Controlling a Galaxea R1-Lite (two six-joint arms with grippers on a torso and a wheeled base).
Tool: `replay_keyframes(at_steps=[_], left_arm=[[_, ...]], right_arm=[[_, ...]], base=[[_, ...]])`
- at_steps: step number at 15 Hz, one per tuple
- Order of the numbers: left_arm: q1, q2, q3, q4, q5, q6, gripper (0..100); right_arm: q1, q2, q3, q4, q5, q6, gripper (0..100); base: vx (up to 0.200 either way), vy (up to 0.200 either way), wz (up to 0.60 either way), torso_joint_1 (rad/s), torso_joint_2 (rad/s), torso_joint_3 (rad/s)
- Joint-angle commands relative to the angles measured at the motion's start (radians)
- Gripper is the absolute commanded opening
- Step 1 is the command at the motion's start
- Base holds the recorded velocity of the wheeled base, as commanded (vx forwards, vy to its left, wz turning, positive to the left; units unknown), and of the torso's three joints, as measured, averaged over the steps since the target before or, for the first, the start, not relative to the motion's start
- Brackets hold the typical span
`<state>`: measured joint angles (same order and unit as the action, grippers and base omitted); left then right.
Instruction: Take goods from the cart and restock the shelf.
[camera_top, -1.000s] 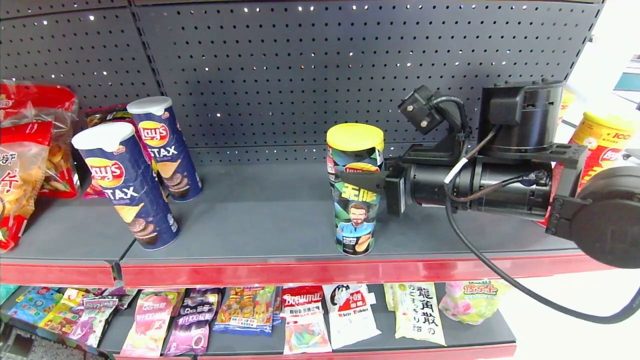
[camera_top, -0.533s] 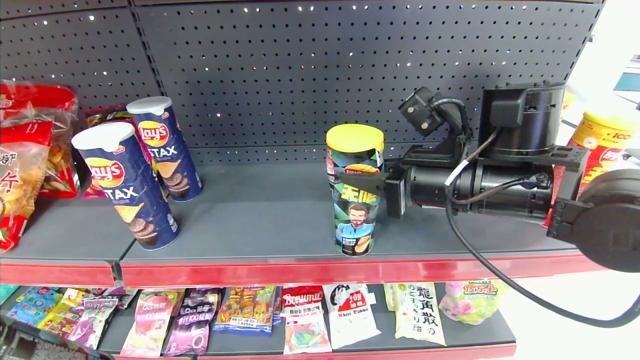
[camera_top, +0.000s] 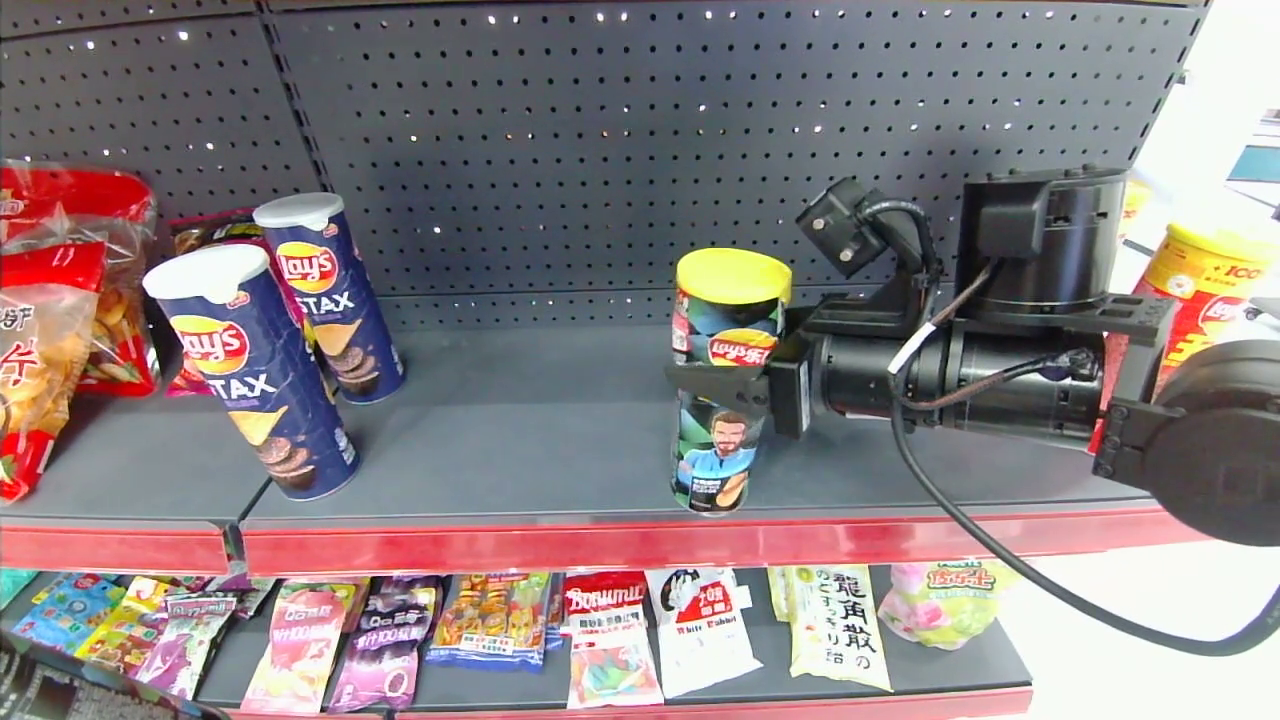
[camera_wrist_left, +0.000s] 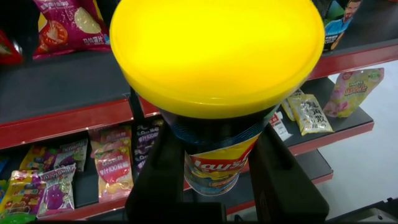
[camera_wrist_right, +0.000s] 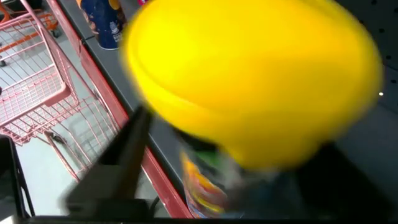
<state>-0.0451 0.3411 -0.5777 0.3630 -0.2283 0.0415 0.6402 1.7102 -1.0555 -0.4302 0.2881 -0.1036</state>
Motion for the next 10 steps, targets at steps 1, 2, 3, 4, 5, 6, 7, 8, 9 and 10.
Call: replay_keyframes(at_steps=[1,2,3,4,5,6,7,8,9,10], left_arm=[[0.001,-0.001,0.002,0.001,0.000,0.000,0],[0.001,-0.001,0.002,0.001,0.000,0.000,0],[0.001,-0.001,0.001,0.001,0.000,0.000,0],[0.001,0.001,0.001,0.001,0.000,0.000,0],[0.001,0.001,0.001,0.001,0.000,0.000,0],[0.001,0.001,0.001,0.001,-0.002,0.000,0],[0.001,0.003,0.001,0.001,-0.002,0.000,0],[0.001,0.004,0.001,0.001,-0.005,0.000,0],[0.001,0.006,0.001,0.001,-0.008,0.000,0],[0.001,0.009,0.001,0.001,-0.009,0.000,0]], right_arm=[[-0.001,-0.004,0.002,-0.002,0.000,0.001,100],[-0.001,-0.006,0.002,-0.002,0.000,0.001,100],[-0.001,-0.020,0.012,-0.002,-0.001,0.001,100],[-0.004,-0.041,0.032,-0.002,-0.001,0.001,100],[-0.010,-0.060,0.057,-0.002,-0.001,0.002,100],[-0.017,-0.080,0.077,-0.002,-0.001,0.002,100],[-0.024,-0.118,0.112,-0.002,-0.001,0.002,100],[-0.034,-0.155,0.149,-0.002,-0.004,0.004,100],[-0.048,-0.195,0.193,-0.002,-0.007,0.004,100],[-0.054,-0.212,0.212,-0.002,-0.007,0.004,100]], base=[[0.000,0.000,0.00,0.000,0.00,0.000],[0.000,0.000,0.00,0.000,0.00,0.000],[0.000,0.000,0.00,0.000,0.00,0.000],[0.000,0.000,0.00,0.000,0.00,0.000],[0.000,0.000,0.00,0.000,0.00,0.000],[0.000,0.000,0.00,0.000,0.00,0.000],[0.000,0.000,0.00,0.000,0.00,0.000],[0.000,0.000,0.00,0.000,0.00,0.000],[0.000,0.000,0.00,0.000,0.00,0.000],[0.000,0.000,0.00,0.000,0.00,0.000]])
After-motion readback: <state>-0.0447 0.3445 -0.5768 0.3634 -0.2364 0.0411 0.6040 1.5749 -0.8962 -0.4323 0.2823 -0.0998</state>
